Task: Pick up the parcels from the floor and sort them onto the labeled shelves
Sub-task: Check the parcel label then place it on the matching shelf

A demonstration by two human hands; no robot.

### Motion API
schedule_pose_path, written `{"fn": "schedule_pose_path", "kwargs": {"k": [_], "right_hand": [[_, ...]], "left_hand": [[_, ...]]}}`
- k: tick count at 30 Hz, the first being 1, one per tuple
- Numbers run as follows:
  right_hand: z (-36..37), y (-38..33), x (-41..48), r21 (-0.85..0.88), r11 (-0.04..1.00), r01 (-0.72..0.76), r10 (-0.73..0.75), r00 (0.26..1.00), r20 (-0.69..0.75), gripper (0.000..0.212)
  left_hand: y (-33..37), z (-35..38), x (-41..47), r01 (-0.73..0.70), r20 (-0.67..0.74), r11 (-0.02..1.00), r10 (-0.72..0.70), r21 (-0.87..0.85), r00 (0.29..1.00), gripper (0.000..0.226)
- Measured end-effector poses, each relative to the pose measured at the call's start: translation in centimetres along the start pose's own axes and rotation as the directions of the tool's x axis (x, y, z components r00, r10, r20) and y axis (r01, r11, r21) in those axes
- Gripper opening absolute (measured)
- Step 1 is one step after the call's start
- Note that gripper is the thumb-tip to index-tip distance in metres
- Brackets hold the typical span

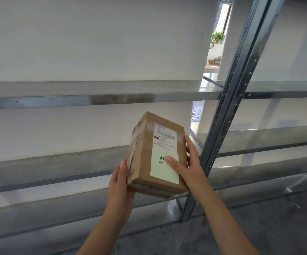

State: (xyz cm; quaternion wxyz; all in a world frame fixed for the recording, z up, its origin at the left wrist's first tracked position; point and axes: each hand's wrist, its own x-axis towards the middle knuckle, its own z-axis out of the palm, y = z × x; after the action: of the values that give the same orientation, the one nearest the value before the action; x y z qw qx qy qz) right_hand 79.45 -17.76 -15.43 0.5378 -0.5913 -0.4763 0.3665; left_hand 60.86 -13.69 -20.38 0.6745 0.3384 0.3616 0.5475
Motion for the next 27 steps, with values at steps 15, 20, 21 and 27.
{"fn": "schedule_pose_path", "kwargs": {"k": [15, 20, 21, 27], "right_hand": [[-1.0, -1.5, 0.4, 0.260, 0.961, -0.091, 0.114, 0.991, -0.076, 0.050], [-1.1, -2.2, 0.2, 0.229, 0.971, -0.071, 0.090, 0.993, -0.072, 0.043], [-1.1, -2.2, 0.3, 0.221, 0.974, -0.054, 0.069, 0.996, -0.058, 0.042], [-1.0, -3.1, 0.6, 0.223, 0.974, 0.031, -0.027, 0.999, -0.023, 0.041]], "left_hand": [[-0.3, 0.3, -1.3, -0.114, 0.204, 0.961, 0.062, 0.252, 0.977, 0.041], [0.1, 0.4, -1.3, -0.144, 0.216, 0.921, 0.067, 0.362, 0.974, 0.039], [0.3, 0.5, -1.3, -0.156, 0.216, 0.909, 0.076, 0.387, 0.974, 0.040], [2.1, 1.0, -1.6, -0.191, 0.180, 0.826, 0.111, 0.530, 0.977, 0.035]]}}
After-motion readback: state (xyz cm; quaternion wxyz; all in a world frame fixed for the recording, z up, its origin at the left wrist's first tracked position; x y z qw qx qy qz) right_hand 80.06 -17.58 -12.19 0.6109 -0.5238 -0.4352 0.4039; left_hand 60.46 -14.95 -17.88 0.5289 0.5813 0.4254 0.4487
